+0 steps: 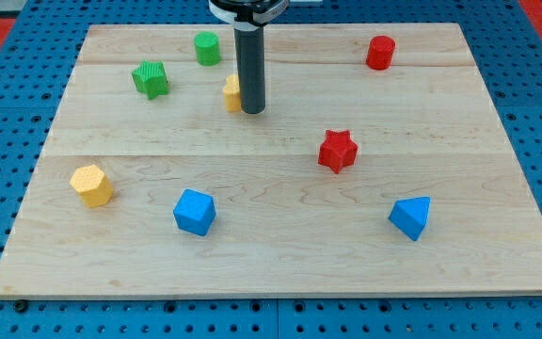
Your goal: Point your arm diagonal top left to the blue cube
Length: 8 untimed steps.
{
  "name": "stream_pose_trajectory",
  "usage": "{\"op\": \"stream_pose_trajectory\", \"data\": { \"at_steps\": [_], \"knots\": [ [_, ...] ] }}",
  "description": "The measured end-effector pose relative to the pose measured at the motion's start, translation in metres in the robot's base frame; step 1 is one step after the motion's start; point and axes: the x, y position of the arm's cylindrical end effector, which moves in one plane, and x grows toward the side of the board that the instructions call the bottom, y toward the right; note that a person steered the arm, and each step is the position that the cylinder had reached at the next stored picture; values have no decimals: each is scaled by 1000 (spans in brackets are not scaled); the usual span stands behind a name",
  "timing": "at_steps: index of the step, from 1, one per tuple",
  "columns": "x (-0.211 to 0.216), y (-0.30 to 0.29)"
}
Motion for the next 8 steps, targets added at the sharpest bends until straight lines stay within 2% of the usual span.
{"op": "stream_pose_trajectory", "data": {
  "at_steps": [5, 8],
  "knots": [
    [9, 17],
    [51, -5]
  ]
}}
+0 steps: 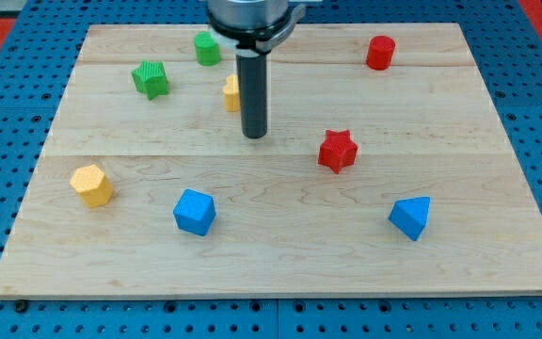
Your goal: Point your arm diagonal top left to the blue cube
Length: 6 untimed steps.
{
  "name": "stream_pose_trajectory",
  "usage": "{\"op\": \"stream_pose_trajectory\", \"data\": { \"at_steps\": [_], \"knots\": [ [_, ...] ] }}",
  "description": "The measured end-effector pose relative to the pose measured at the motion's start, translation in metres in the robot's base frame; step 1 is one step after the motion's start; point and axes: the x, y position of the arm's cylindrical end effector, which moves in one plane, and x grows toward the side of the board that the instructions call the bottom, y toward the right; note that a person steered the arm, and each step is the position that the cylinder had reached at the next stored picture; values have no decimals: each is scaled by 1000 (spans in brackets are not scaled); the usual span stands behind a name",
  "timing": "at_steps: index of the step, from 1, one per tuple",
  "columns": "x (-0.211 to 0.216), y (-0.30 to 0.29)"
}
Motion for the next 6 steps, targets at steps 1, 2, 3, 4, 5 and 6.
{"op": "stream_pose_trajectory", "data": {
  "at_steps": [1, 2, 3, 4, 5, 6],
  "knots": [
    [9, -11],
    [9, -11],
    [9, -28],
    [10, -84],
    [-1, -104],
    [-6, -102]
  ]
}}
